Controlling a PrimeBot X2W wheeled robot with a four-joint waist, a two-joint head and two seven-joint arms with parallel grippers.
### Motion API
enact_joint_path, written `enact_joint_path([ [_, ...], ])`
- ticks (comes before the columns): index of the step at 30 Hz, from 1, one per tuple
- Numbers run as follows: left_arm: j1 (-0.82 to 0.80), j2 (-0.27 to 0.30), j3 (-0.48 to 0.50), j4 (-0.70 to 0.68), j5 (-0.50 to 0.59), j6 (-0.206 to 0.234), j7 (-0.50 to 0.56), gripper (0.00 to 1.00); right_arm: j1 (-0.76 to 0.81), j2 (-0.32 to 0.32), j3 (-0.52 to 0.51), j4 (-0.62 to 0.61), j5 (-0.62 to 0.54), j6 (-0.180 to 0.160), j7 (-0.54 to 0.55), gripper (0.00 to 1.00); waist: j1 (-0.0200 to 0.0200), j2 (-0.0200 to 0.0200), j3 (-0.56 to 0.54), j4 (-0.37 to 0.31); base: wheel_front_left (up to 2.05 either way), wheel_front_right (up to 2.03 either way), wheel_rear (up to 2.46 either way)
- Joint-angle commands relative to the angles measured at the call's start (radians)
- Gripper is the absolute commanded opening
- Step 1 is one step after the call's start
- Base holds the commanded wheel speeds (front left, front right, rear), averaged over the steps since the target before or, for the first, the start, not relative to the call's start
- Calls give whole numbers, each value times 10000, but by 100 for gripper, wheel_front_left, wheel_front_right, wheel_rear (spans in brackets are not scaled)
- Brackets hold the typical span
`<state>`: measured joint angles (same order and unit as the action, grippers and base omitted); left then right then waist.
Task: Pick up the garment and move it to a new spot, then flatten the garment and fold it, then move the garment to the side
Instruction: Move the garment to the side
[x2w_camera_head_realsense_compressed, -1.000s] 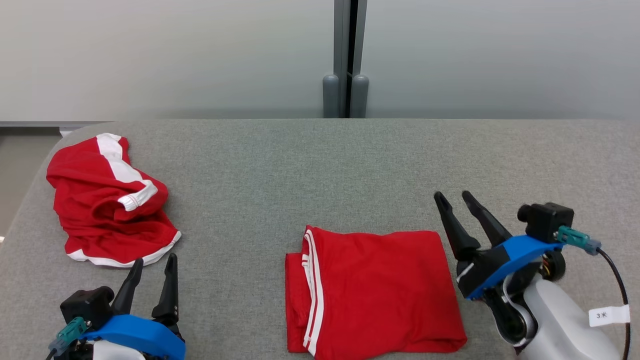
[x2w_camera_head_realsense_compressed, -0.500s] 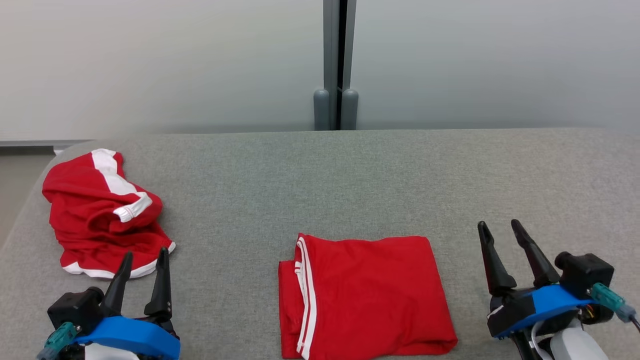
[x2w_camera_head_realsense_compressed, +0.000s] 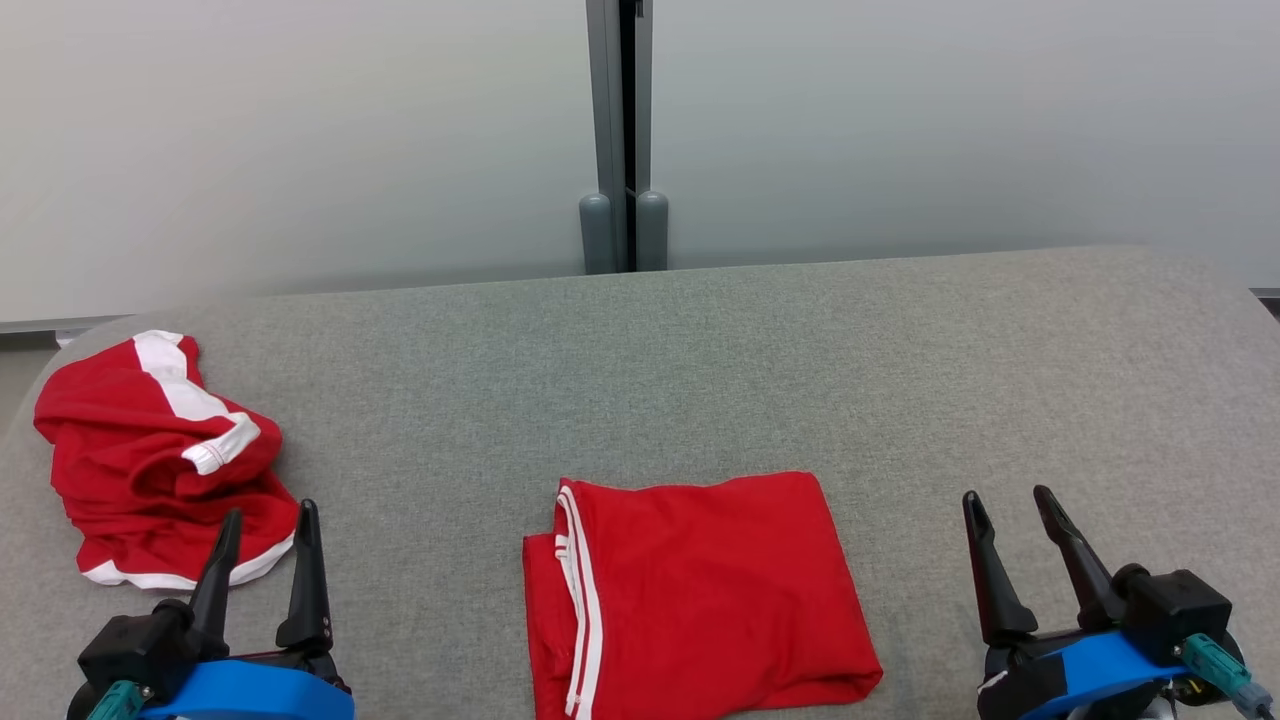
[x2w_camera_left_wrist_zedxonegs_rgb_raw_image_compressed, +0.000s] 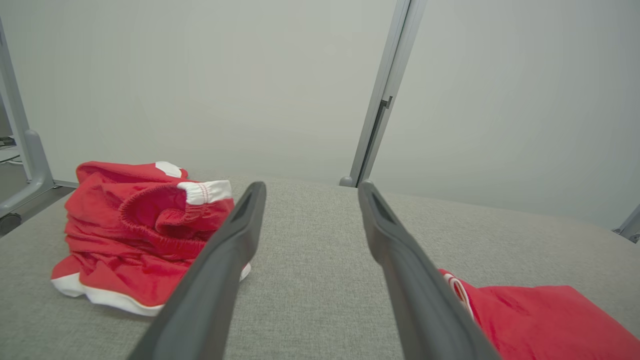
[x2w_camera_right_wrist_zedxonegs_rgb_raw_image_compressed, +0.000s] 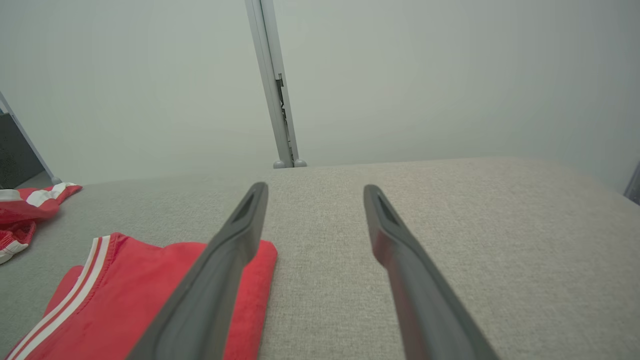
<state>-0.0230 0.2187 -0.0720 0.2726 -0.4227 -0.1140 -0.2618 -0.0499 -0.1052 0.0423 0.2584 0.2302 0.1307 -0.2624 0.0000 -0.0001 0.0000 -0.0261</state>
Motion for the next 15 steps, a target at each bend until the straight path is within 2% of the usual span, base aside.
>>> enact_joint_path([
  [1,116,-120,158,-75,178,-77,-40,100,165,24,-30,32,-74,1,-30,100,0,1,11,-26,0,0,0],
  [10,186,-463,500,-152,658,-194,-40,100,-110,50,124,454,-175,1,-31,100,0,1,-6,6,0,0,0],
  [13,140,-505,472,-146,715,-199,-40,100,-451,170,398,1116,59,1,5,100,0,1,6,32,0,0,0],
  [15,70,-490,348,-148,685,-201,-42,100,-840,252,493,1852,396,1,566,100,0,1,20,95,0,0,0],
])
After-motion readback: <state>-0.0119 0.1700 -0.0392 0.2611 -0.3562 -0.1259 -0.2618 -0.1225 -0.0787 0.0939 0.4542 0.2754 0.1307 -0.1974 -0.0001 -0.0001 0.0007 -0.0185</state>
